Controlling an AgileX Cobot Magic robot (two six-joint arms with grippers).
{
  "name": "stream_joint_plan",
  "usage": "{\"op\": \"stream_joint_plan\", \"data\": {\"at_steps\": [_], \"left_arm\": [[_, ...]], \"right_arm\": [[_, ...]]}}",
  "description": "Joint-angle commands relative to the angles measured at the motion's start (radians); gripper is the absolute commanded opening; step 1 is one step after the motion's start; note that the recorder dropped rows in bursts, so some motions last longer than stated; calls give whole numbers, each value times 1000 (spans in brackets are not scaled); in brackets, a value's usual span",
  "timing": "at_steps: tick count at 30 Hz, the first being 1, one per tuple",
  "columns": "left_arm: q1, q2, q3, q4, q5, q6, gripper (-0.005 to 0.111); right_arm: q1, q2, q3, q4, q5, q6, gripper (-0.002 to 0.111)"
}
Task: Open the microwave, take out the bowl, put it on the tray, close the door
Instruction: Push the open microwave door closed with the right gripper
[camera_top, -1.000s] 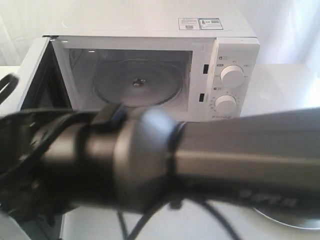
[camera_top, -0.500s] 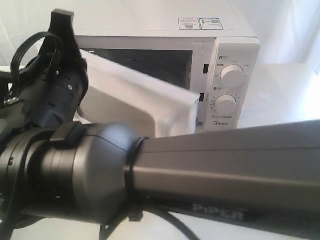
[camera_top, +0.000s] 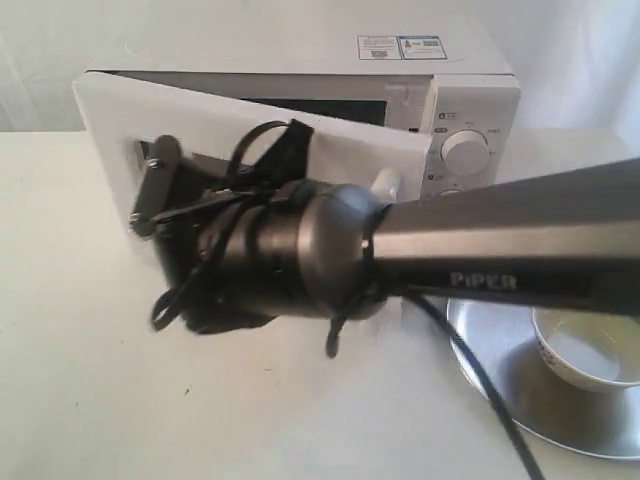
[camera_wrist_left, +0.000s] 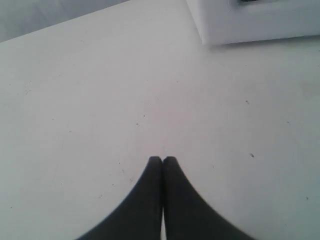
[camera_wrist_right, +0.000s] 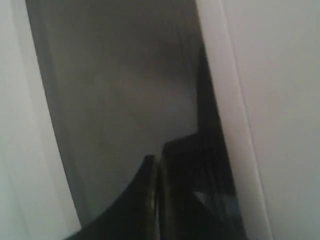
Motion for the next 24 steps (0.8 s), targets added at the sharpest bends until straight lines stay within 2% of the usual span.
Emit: {"op": "stream_joint_plan", "data": {"at_steps": [1,5,11,14,18,24], "left_arm": [[-4,-3,2,-4,1,-3,0],[-4,-3,2,-4,1,-3,0],[-4,-3,2,-4,1,-3,0],[-4,-3,2,-4,1,-3,0],[-4,-3,2,-4,1,-3,0],[-4,-3,2,-4,1,-3,0]], "right_arm": [[-141,-9,36,-114,66,134,0],[-205,-9,36,-124,-15,191,0],[-222,-2,36,-167,-74,195,0],[-222,3,36,-215,-13,195,0],[-199,-11,36,-164,89,181,0],[-101,-94,64,-114,260,-44,0]]}}
